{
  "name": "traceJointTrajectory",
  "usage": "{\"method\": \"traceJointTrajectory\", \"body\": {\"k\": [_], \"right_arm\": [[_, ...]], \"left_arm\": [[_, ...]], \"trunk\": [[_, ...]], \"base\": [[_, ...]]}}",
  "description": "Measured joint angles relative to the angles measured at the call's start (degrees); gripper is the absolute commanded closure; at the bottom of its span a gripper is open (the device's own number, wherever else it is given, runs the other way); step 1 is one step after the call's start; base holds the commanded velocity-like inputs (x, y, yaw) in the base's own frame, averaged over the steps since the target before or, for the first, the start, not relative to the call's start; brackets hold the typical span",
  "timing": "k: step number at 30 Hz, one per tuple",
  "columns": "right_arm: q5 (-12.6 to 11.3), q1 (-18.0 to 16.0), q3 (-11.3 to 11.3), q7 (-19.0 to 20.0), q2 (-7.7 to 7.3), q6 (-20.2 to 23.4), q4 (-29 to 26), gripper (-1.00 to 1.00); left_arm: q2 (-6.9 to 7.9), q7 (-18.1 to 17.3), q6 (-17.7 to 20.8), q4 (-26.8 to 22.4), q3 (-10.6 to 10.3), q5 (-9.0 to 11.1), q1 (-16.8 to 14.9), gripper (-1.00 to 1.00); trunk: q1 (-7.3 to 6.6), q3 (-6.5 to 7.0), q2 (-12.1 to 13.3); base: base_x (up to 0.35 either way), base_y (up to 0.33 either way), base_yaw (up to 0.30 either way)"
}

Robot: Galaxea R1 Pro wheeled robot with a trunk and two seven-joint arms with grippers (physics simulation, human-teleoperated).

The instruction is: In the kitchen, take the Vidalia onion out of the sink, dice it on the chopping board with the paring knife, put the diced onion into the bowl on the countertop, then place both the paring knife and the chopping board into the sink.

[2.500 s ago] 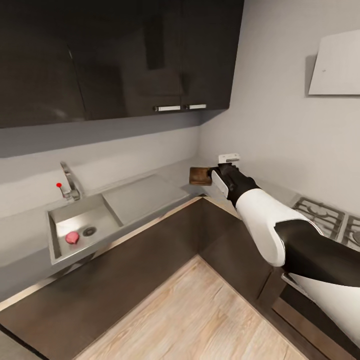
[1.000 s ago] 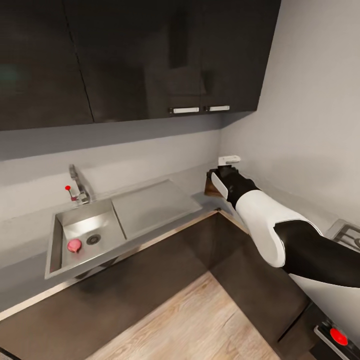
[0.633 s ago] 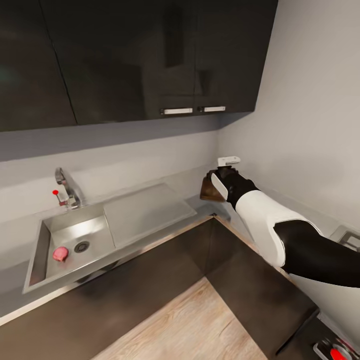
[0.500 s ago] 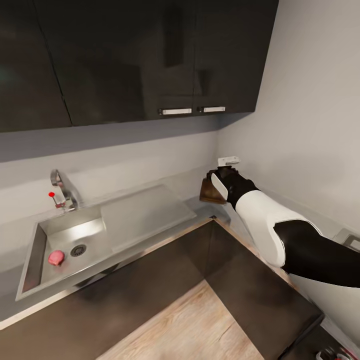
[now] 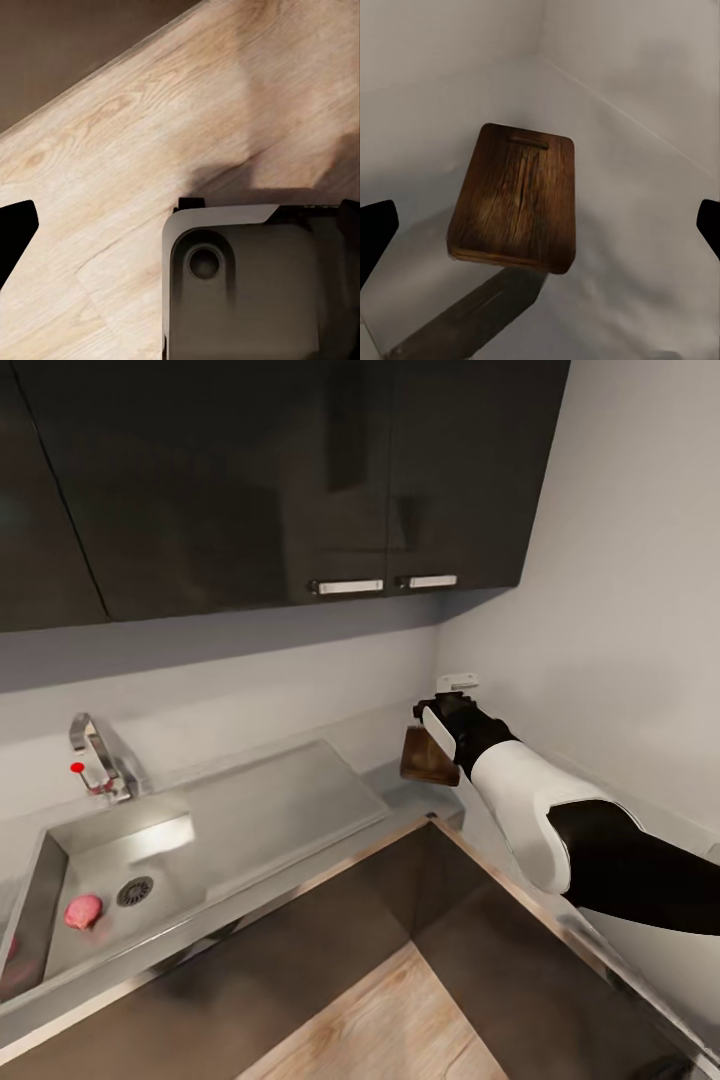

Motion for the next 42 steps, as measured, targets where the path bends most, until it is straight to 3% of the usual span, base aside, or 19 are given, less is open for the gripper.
{"method": "traceJointTrajectory", "body": {"k": [27,42], "right_arm": [[0.00,0.00,0.07,0.00,0.00,-0.07,0.26,-1.00],[0.00,0.00,0.09,0.00,0.00,0.00,0.27,-1.00]], "left_arm": [[0.09,0.00,0.00,-0.08,0.08,-0.06,0.00,-1.00],[0.16,-0.01,-0.08,-0.09,0.02,-0.08,0.00,-1.00]], "trunk": [[0.02,0.00,0.00],[-0.01,0.00,0.00]], "base": [[0.033,-0.025,0.000],[0.236,-0.132,0.000]]}}
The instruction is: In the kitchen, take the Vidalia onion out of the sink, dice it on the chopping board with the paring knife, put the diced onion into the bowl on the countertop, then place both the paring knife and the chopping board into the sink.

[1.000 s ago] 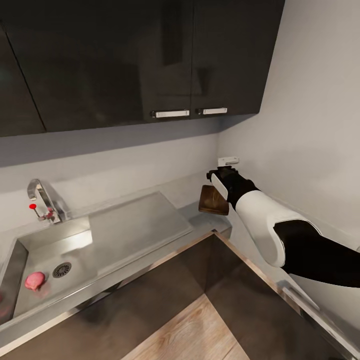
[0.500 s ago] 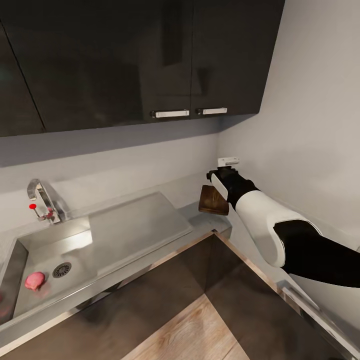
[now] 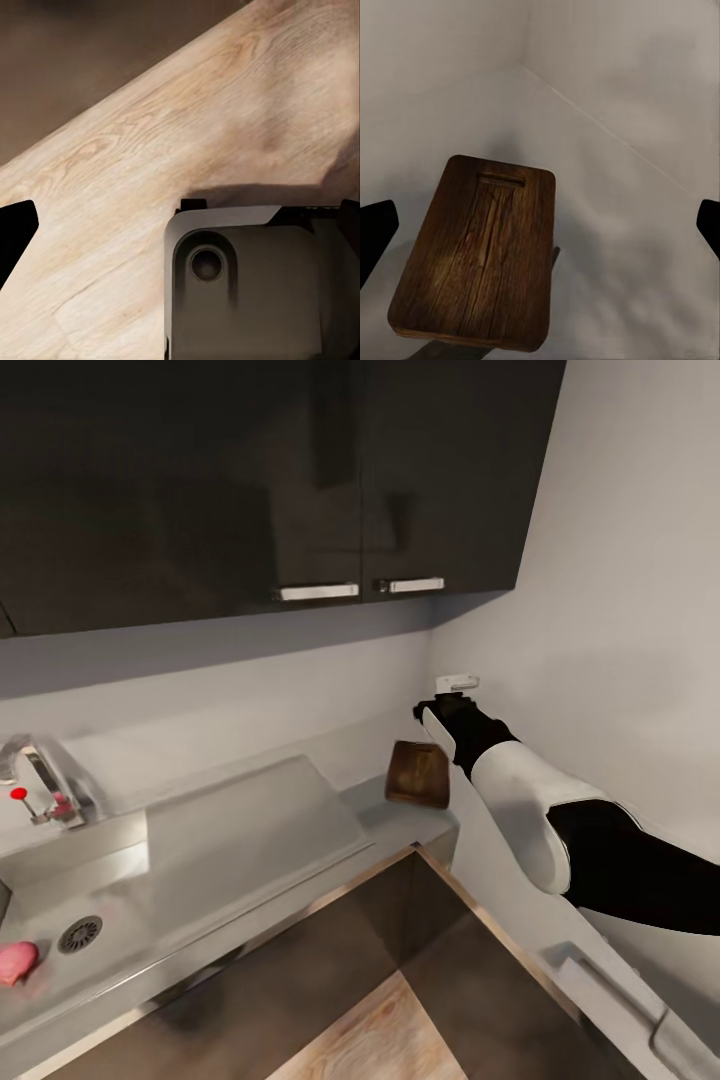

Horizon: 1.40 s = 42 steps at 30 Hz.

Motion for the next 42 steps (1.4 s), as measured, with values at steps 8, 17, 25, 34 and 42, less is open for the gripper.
{"method": "traceJointTrajectory", "body": {"k": [8,17,25,34,42], "right_arm": [[0.00,0.00,-0.01,0.00,0.00,0.00,0.00,-1.00],[0.00,0.00,-0.09,-0.01,0.00,-0.08,0.00,-1.00],[-0.01,0.00,-0.08,-0.01,0.00,-0.08,0.08,-1.00],[0.00,0.07,-0.03,-0.01,0.00,-0.08,0.16,-1.00],[0.00,0.09,-0.01,0.00,0.00,-0.08,0.17,-1.00]], "left_arm": [[-0.08,0.06,0.08,0.06,-0.03,0.04,0.00,-1.00],[-0.59,0.14,-0.06,2.87,-0.56,-0.14,0.72,-1.00],[-2.61,0.30,-10.65,2.74,-0.66,-0.35,11.52,-1.00],[-4.93,0.67,-46.65,13.26,-0.71,-0.73,23.86,-1.00],[-4.82,0.98,-48.65,24.33,0.00,-0.33,24.66,-1.00]], "trunk": [[0.02,0.00,0.01],[0.02,-0.01,0.00],[0.02,-0.01,0.01],[0.02,0.00,0.01],[0.03,0.00,0.01]], "base": [[0.186,-0.092,0.000],[0.014,-0.008,0.000],[0.000,0.000,0.000],[0.000,0.000,0.000],[0.000,0.000,0.000]]}}
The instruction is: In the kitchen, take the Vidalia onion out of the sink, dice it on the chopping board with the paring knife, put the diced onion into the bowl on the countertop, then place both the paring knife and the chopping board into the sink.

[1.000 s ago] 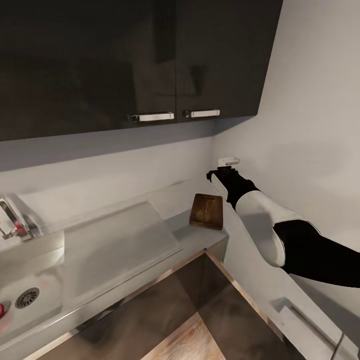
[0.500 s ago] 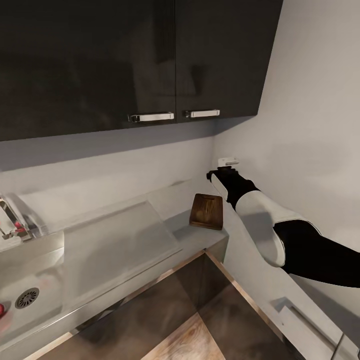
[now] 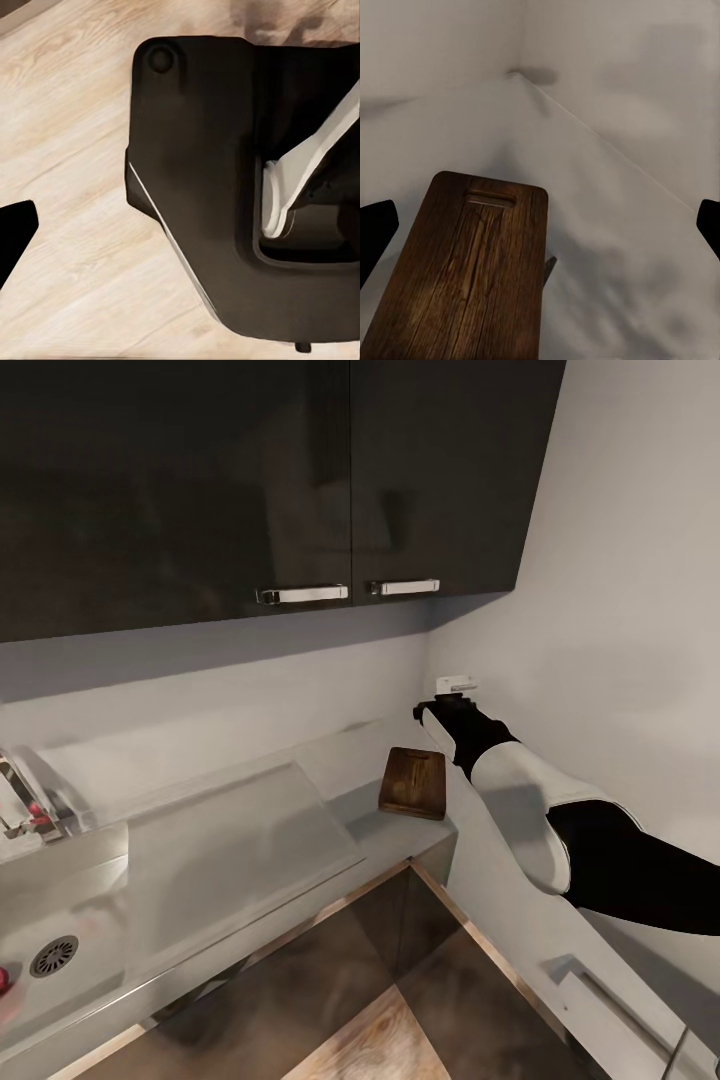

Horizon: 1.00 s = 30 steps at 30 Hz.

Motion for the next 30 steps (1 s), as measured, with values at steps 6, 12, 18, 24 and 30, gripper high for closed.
{"method": "traceJointTrajectory", "body": {"k": [6,12,18,24,30], "right_arm": [[0.00,0.00,-0.04,0.05,0.00,0.02,-0.05,-1.00],[0.01,0.00,-0.07,0.09,0.00,0.00,-0.35,-1.00],[-0.05,-0.01,-0.02,0.17,0.00,-0.01,-0.38,-1.00],[-0.06,0.00,-0.06,0.25,0.00,0.06,-0.35,-1.00],[0.01,0.00,-0.07,0.30,0.00,0.08,-0.27,-1.00]], "left_arm": [[-0.81,4.28,0.00,0.17,0.26,0.37,-0.23,-1.00],[-1.90,7.97,6.65,-1.28,0.17,0.28,-1.46,-1.00],[-2.39,8.34,9.76,-8.30,0.16,0.32,-2.79,-1.00],[-3.64,10.47,24.04,-23.07,-0.16,0.22,-2.93,-1.00],[-3.73,7.22,49.84,-41.82,-6.06,0.17,-2.81,-1.00]], "trunk": [[0.00,0.00,0.00],[0.00,0.00,0.00],[0.00,0.01,0.00],[0.00,0.01,0.00],[0.00,0.01,0.00]], "base": [[0.000,0.000,0.000],[0.000,0.000,0.000],[0.000,0.000,0.000],[0.000,0.000,0.000],[0.000,0.000,0.000]]}}
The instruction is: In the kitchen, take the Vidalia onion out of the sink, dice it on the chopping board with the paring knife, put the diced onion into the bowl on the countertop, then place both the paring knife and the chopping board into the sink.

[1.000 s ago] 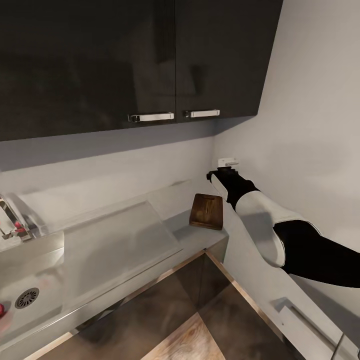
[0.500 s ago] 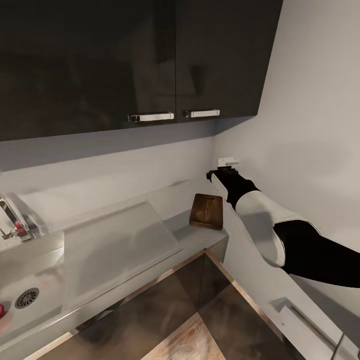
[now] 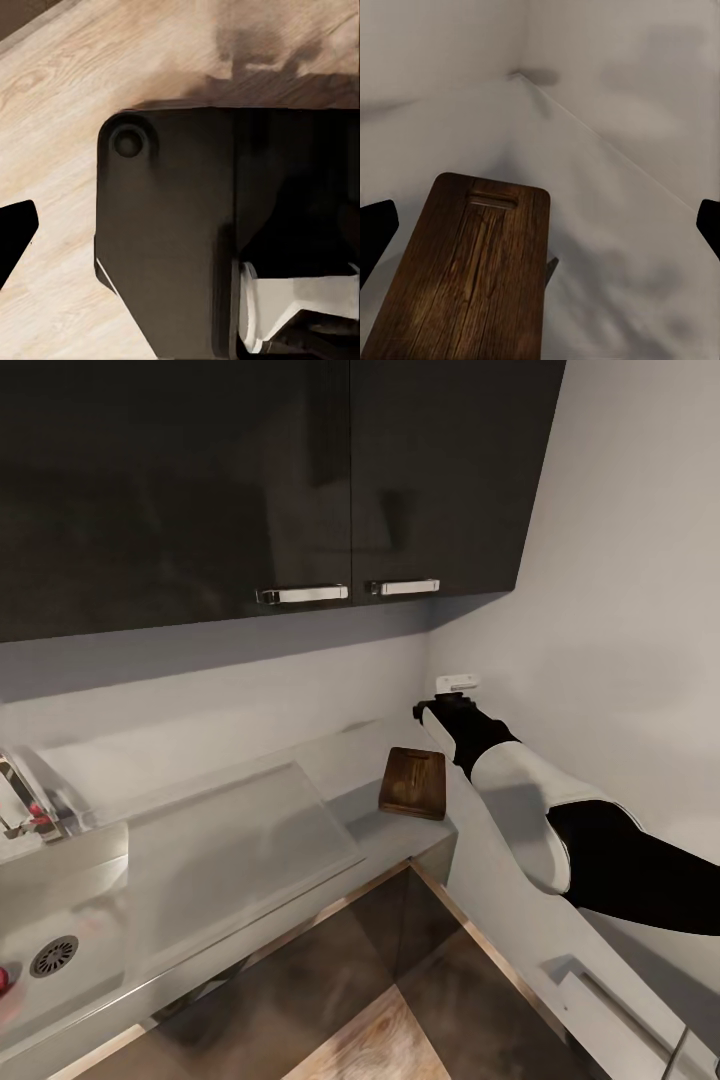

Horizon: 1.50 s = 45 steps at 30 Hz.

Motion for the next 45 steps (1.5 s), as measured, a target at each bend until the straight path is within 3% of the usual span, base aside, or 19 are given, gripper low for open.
{"method": "traceJointTrajectory", "body": {"k": [3,8,22,33,45], "right_arm": [[-0.05,0.00,0.04,-0.02,0.00,0.00,0.01,-1.00],[-0.04,0.00,0.06,-0.17,0.00,0.04,0.01,-1.00],[0.15,0.00,-0.01,-0.47,0.00,0.08,0.01,-1.00],[0.13,-0.01,0.05,-0.44,-0.29,0.14,0.03,-1.00],[0.08,-0.03,0.06,-0.52,-0.28,0.23,0.02,-1.00]], "left_arm": [[0.06,-0.61,1.56,-4.49,-1.17,0.06,0.32,-1.00],[0.14,-0.88,2.24,-6.10,-1.68,0.12,0.64,-1.00],[0.41,-0.94,2.23,-2.44,-1.65,0.41,0.74,-1.00],[0.43,-0.93,1.91,1.22,-1.54,3.17,0.82,-1.00],[0.43,-1.03,1.95,1.88,-1.48,3.50,0.83,-1.00]], "trunk": [[0.00,0.00,0.00],[0.00,-0.01,0.00],[0.00,-0.01,0.00],[0.00,-0.01,0.00],[-0.03,-0.01,-0.01]], "base": [[0.000,0.000,0.000],[0.000,0.000,0.000],[0.000,0.000,0.000],[0.002,0.000,0.000],[0.246,0.000,0.000]]}}
